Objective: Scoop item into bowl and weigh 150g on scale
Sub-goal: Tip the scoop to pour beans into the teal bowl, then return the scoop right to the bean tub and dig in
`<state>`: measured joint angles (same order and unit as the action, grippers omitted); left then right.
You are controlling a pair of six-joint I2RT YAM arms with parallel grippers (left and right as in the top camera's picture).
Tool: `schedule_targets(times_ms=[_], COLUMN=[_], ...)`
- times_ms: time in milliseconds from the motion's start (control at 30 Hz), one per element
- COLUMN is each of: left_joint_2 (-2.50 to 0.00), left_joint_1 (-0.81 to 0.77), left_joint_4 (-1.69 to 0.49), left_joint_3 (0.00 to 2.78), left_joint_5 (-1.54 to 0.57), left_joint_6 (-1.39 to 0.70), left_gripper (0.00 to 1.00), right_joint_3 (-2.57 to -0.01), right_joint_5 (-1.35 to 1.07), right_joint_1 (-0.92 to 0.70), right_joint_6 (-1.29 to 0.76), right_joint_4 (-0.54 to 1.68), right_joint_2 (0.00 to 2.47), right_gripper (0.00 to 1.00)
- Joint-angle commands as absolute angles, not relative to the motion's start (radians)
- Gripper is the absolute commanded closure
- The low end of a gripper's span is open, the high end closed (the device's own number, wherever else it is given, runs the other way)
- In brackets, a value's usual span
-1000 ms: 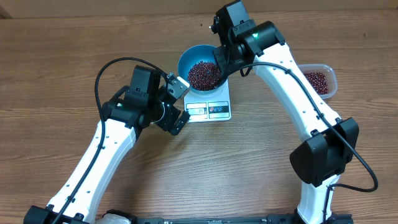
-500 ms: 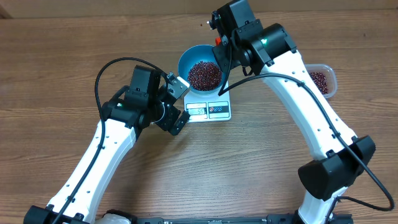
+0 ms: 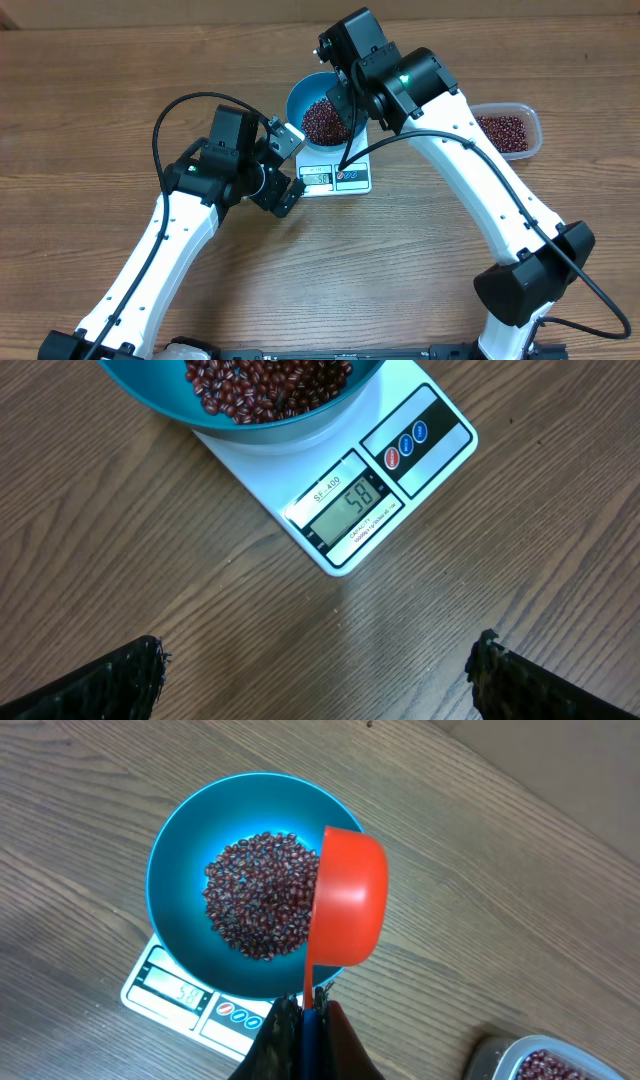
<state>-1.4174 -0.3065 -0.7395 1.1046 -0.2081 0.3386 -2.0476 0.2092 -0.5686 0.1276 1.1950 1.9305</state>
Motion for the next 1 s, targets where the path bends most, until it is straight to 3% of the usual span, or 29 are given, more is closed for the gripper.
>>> schedule_targets(times_ms=[0, 200, 533, 767, 967], left_joint_2=[-1.396, -1.396, -1.396, -1.396, -1.396], left_joint_1=[-0.302, -0.302, -0.302, -0.302, -0.302], left_joint_4=[-0.738, -0.738, -0.738, -0.738, -0.738], left_joint_3=[1.101, 1.101, 1.101, 1.101, 1.101], left_joint_5=[-0.209, -0.209, -0.209, -0.209, -0.209], left_joint_6=[0.329, 0.329, 0.329, 0.329, 0.329], left_gripper=[0.00, 0.00, 0.00, 0.00, 0.01], right_joint_3=[-2.083, -2.083, -2.073, -1.930, -1.794], right_joint_5=[0.223, 0.115, -0.048, -0.054, -0.085], right_joint_1=[-0.546, -0.379, 0.068, 0.208, 0.231], right_joint_6=[0.131, 0.106, 0.199, 0.220, 0.269], right_joint_4=[1.188, 1.241, 1.435, 1.369, 1.306], right_joint_2=[1.866, 1.776, 1.782, 1.810, 1.813], right_gripper=[0.96, 0.96, 0.96, 0.96, 0.96])
